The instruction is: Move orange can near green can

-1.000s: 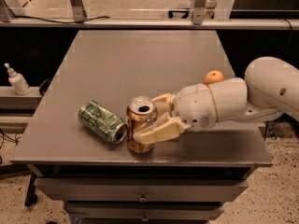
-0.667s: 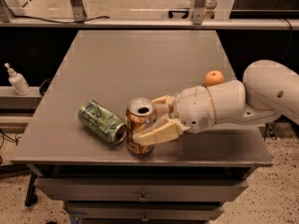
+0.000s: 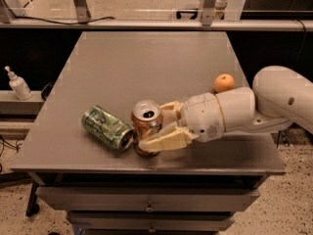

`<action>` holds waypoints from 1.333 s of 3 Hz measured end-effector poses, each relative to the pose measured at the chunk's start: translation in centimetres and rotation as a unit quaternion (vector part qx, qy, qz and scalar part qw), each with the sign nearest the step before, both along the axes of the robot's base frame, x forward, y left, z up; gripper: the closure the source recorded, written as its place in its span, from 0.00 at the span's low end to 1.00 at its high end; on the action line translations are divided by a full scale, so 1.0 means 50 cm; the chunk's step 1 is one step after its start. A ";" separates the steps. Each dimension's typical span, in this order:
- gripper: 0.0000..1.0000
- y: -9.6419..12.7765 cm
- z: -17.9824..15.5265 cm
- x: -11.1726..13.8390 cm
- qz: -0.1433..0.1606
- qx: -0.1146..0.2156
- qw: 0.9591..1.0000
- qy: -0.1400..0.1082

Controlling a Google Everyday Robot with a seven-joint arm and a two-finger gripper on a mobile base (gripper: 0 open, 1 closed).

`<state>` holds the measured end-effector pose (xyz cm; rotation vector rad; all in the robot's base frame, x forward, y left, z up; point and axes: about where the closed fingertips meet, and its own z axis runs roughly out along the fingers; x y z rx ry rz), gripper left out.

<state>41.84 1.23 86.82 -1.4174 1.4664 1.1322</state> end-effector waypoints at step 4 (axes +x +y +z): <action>0.00 -0.194 0.017 0.111 -0.076 -0.042 0.995 -0.047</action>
Offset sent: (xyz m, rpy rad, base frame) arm 0.0106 -0.0224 0.0046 0.0243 -0.0021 -0.0450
